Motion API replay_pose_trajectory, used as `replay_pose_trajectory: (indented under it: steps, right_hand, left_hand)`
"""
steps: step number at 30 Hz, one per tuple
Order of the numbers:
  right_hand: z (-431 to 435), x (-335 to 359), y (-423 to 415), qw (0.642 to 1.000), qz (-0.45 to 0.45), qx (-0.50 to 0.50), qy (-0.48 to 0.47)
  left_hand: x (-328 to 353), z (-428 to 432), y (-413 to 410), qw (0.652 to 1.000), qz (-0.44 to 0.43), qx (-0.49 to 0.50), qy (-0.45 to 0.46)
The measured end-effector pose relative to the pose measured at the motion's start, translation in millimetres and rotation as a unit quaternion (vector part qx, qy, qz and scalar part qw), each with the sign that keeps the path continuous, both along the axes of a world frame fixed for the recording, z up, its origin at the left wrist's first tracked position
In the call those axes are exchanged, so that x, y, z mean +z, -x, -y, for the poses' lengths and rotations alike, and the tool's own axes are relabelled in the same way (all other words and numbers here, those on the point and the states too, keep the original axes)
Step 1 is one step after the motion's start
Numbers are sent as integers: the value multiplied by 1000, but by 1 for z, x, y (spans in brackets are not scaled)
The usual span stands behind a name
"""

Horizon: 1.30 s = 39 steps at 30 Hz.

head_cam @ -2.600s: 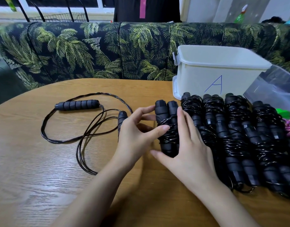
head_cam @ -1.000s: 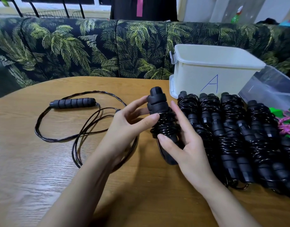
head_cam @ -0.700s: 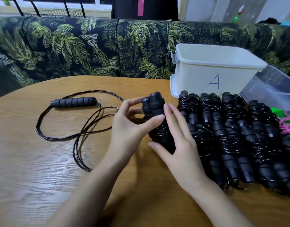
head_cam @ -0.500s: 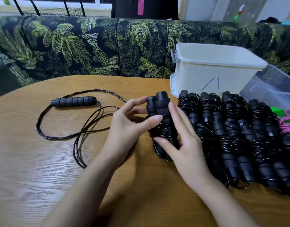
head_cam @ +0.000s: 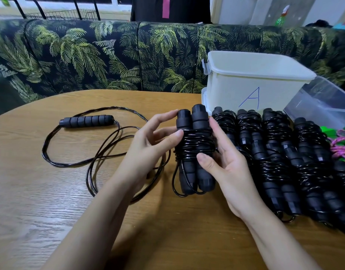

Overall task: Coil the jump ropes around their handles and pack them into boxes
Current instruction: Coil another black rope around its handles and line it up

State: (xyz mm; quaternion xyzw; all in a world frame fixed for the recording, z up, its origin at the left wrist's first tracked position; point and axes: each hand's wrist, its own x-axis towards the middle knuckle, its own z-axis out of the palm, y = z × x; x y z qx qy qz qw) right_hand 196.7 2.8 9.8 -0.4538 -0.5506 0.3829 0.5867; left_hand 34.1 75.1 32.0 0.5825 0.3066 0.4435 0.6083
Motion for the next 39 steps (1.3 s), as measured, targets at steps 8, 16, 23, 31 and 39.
replay_pose_trajectory:
  steps: [8, 16, 23, 31, 39]
  right_hand:
    - [-3, -13, 10, 981, 162, -95, -52]
    - [-3, -22, 27, 850, 470, -230, -54]
    - [-2, -17, 23, 839, 470, -274, -18]
    - [-2, -13, 12, 985, 123, -123, -13]
    - [3, -11, 12, 996, 81, -44, -20]
  left_hand:
    - [-5, 5, -9, 997, 19, 74, -17]
    - [-11, 14, -20, 985, -7, 169, -48]
    - [-11, 15, -19, 990, -39, 119, -70]
    - [-4, 5, -8, 998, -26, 55, -7]
    - [1, 4, -5, 998, -3, -22, 53]
